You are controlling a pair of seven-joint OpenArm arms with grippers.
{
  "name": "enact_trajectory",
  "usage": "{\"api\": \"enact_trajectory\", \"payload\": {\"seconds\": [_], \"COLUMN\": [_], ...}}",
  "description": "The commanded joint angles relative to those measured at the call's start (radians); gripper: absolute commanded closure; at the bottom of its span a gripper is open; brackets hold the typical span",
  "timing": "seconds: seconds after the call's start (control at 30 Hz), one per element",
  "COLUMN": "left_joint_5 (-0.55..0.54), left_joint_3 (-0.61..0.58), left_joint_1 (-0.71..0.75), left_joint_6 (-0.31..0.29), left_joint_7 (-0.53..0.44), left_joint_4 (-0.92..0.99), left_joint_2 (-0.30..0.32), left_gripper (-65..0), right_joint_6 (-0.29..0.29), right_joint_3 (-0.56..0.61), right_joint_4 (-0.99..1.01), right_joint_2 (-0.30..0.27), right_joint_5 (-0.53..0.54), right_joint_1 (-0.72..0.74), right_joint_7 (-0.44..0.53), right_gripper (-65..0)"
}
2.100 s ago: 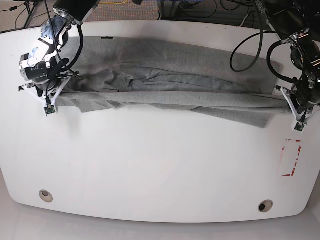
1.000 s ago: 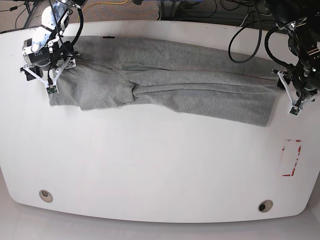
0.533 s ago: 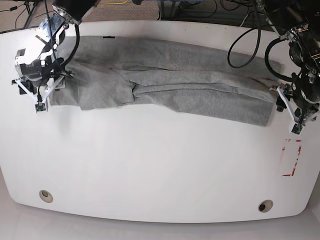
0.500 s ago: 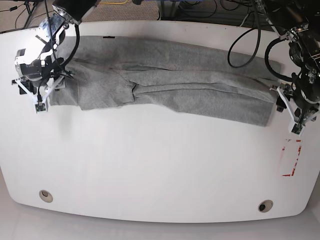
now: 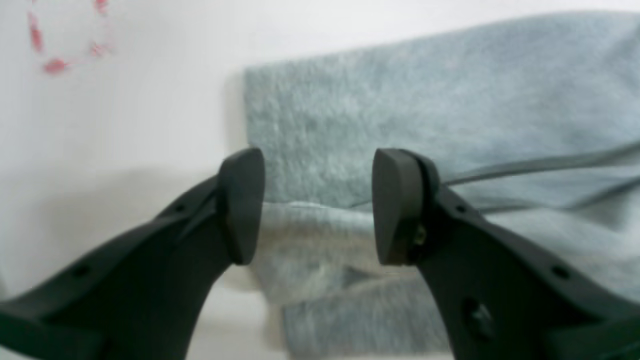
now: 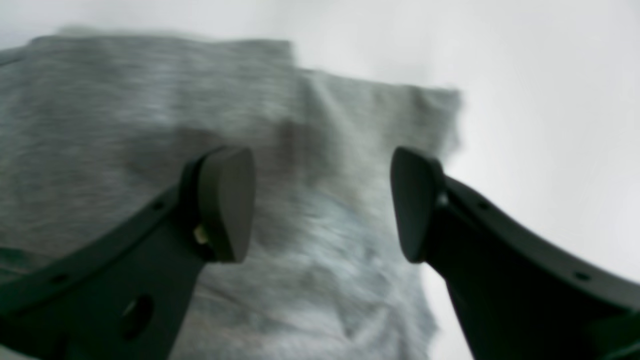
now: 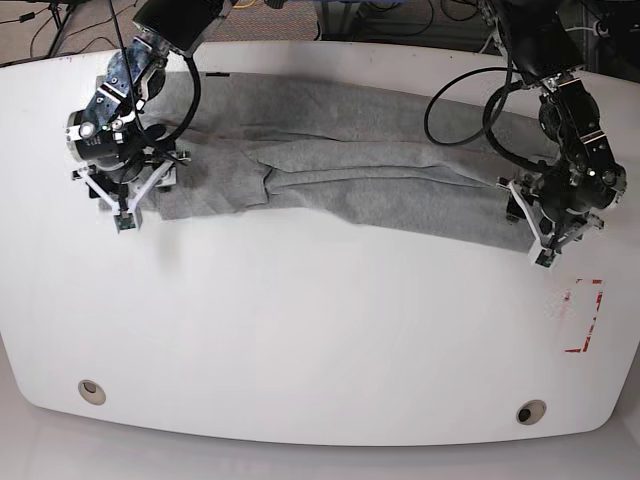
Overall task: Layout the t-shirt on the table in an organized manner, then fold the t-shirt properly
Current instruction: 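Lower the stretched bundle onto the table with both grippers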
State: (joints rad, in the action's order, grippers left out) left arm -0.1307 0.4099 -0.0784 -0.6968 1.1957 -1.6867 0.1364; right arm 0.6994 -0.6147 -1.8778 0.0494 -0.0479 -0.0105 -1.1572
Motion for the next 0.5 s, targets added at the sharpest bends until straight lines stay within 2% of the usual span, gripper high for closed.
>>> {"api": "enact_trajectory", "payload": {"seconds": [0.0,0.17,0.33,0.47], "left_joint_5": [0.029,0.064,0.061,0.059], "left_joint_3": [0.002,0.008,0.010,0.011], "left_joint_1": [0.016,0.055,0.108,0.136], "left_joint_6": [-0.001,-0.001,-0.001,-0.001], "left_joint_7": [-0.046,-0.089,-0.116,-0.118], "left_joint_4": [0.044,0.106,0.119,0.119], "left_joint_2": [-0.005,0.001,0.025,0.029], "left_gripper": [-32.5,-32.5,-32.5,-32.5], "right_joint_6": [-0.001,-0.001,-0.001,-0.001], "right_joint_3": [-0.006,-0.006,-0.004,-0.004], "right_joint_4": [0.039,0.132,0.221,0.284], "right_joint_2": [-0.007,-0.041,-0.070,-0.105], "right_joint_5": [-0.004,0.000,-0.002,-0.002], "right_joint_1": [-0.019,-0.061,-0.076,-0.082], "right_joint_7": [0.058,0.128,0.179,0.231], "right_gripper": [-39.2,-30.3,-17.8,-13.3]}}
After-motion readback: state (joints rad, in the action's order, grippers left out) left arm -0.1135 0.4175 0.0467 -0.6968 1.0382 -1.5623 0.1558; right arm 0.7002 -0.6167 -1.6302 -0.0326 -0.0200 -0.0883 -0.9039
